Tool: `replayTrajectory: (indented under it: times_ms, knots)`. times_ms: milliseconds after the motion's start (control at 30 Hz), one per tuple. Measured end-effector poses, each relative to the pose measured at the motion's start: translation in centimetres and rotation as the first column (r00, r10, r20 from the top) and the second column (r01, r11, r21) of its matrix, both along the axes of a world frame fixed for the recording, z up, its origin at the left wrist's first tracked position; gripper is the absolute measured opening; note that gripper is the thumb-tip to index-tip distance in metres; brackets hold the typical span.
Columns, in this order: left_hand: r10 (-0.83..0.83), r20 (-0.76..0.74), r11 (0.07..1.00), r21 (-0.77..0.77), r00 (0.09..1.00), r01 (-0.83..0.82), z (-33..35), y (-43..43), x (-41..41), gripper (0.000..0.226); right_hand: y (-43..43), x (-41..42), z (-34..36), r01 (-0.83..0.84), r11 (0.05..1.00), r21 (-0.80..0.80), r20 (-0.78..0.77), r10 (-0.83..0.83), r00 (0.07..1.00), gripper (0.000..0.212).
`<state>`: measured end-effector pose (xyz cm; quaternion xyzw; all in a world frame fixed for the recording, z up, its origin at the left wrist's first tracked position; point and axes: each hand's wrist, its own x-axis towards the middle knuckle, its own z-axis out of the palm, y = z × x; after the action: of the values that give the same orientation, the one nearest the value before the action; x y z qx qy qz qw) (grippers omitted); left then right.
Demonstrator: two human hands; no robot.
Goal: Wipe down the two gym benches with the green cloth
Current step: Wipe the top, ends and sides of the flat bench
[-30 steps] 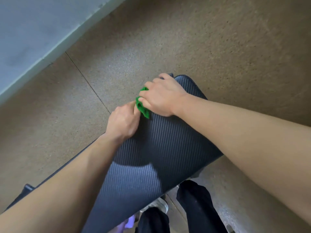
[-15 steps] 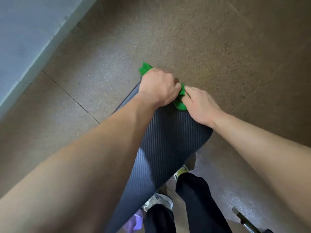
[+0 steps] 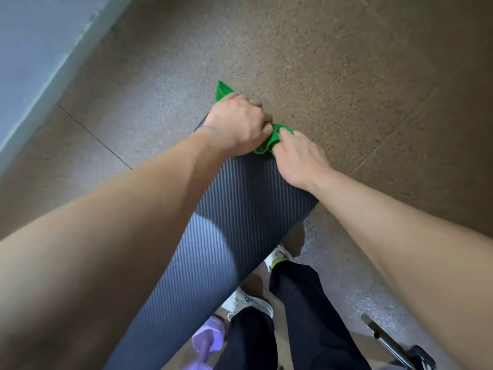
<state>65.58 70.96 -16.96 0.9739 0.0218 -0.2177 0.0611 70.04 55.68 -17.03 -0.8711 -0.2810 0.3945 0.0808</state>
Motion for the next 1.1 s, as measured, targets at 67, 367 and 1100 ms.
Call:
replayTrajectory:
  times_ms: [67,367,1100]
  knots:
    - [0.033,-0.007,0.999,0.030,0.999,-0.033,0.6,-2.3,-0.3,0.052,-1.5,-0.3,0.2,-0.015,1.000,-0.002,0.033,0.015,0.999,0.025]
    - [0.001,0.075,0.999,-0.036,0.997,0.001,1.4,-15.0,-1.6,0.031,-12.1,-2.8,2.1,0.186,0.981,-0.063,-0.050,-0.189,0.981,0.034]
    - [0.811,0.465,0.502,-0.239,0.356,-0.831,-0.9,-22.6,-13.6,0.063,-11.6,1.1,-3.0,-0.972,0.209,0.106,0.710,0.668,0.222,0.074]
